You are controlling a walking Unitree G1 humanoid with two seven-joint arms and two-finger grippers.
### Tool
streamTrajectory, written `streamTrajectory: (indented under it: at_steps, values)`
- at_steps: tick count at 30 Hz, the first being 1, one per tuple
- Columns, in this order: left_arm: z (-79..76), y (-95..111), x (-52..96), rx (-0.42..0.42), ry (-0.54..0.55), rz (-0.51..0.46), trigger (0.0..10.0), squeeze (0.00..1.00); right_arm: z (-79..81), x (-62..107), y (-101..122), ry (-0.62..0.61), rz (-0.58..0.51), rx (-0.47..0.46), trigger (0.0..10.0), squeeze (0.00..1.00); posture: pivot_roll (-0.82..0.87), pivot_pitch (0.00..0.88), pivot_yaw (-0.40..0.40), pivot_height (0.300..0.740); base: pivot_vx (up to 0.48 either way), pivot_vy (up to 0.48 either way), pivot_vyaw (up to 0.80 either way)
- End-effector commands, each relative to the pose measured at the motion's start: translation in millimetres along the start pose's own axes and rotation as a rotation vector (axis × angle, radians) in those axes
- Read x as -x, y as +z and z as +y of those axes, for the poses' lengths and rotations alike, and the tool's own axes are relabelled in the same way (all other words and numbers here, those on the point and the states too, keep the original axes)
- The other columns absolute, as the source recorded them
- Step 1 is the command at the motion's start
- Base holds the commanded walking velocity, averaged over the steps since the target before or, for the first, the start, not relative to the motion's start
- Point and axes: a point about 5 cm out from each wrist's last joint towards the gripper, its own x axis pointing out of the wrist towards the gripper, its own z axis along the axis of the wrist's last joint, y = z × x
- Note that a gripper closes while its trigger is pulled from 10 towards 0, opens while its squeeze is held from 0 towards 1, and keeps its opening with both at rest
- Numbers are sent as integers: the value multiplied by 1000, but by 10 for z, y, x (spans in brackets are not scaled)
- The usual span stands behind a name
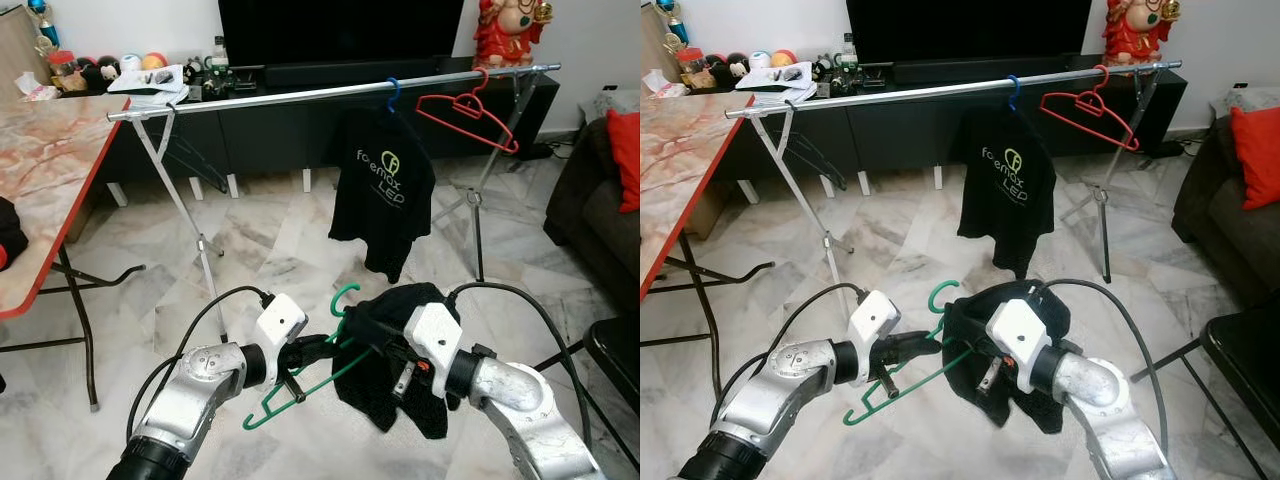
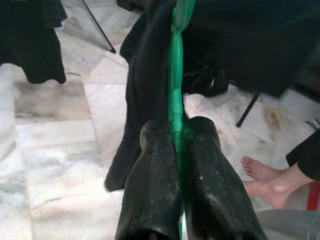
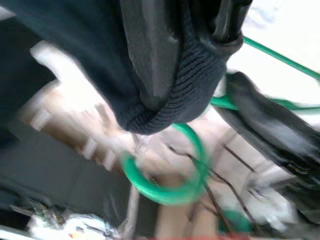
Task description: Hang hanger
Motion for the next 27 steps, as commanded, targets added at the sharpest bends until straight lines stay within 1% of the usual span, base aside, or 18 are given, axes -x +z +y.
streamTrajectory:
  at_steps: [1,2,3,4,5,9,10,13,15,16,18,20,21,22,23,24,26,27]
  values:
    - [-10,52,6,-4,-8,-27,10000,0,-120,-1,-121,-109,87,31,10000,0,-50,90,31,740,0,0,0]
    - [-11,46,12,-5,-9,-25,10000,0,-315,36,-325,-284,242,55,10000,0,-50,91,30,740,0,0,0]
    - [-10,41,17,-7,-9,-21,10000,0,-387,72,-402,-350,303,64,10000,0,-48,91,30,740,0,0,0]
    - [-8,36,21,-9,-8,-18,10000,0,-420,94,-438,-382,333,69,10000,0,-47,92,30,740,0,0,0]
    - [-7,34,23,-10,-8,-17,10000,0,-436,106,-455,-397,347,71,10000,0,-47,92,30,740,0,0,0]
    - [-1,27,34,-17,-2,-10,10000,0,-481,184,-482,-455,375,35,10000,0,-47,94,30,740,0,0,0]
    - [4,29,34,-19,5,-11,10000,0,-483,190,-488,-457,384,44,10000,0,-47,94,29,740,0,0,0]
    - [31,31,30,-28,32,-8,10000,0,-512,192,-532,-519,405,38,10000,0,-45,93,30,740,0,0,0]
    - [55,26,30,-32,55,-1,10000,0,-557,194,-549,-576,422,53,10000,0,-45,93,30,740,0,0,0]
    - [55,26,30,-32,55,-1,10000,0,-557,194,-549,-576,422,53,10000,0,-45,93,30,740,0,0,0]
    - [76,11,36,-38,69,14,10000,0,-618,220,-561,-645,445,78,10000,0,-42,92,30,740,0,0,0]
    - [75,-1,42,-39,63,21,10000,0,-653,240,-570,-682,457,81,10000,0,-42,92,29,740,0,0,0]
    - [42,-8,55,-34,29,22,10000,0,-687,270,-581,-719,477,79,10000,0,-40,93,28,740,0,0,0]
    - [20,-9,61,-33,9,22,10000,0,-696,279,-584,-727,483,79,10000,0,-40,93,29,740,0,0,0]
    - [20,-9,61,-33,9,22,10000,0,-696,279,-584,-727,483,79,10000,0,-40,93,29,740,0,0,0]
    - [-33,-2,71,-21,-37,11,10000,0,-699,280,-584,-732,487,80,10000,0,-41,94,28,740,0,0,0]
    - [-59,8,75,-15,-59,3,10000,0,-696,275,-581,-729,485,79,10000,0,-41,94,28,740,0,0,0]
    - [-125,35,82,0,-114,-14,10000,0,-691,254,-573,-726,477,80,10000,0,-41,93,27,740,0,0,0]
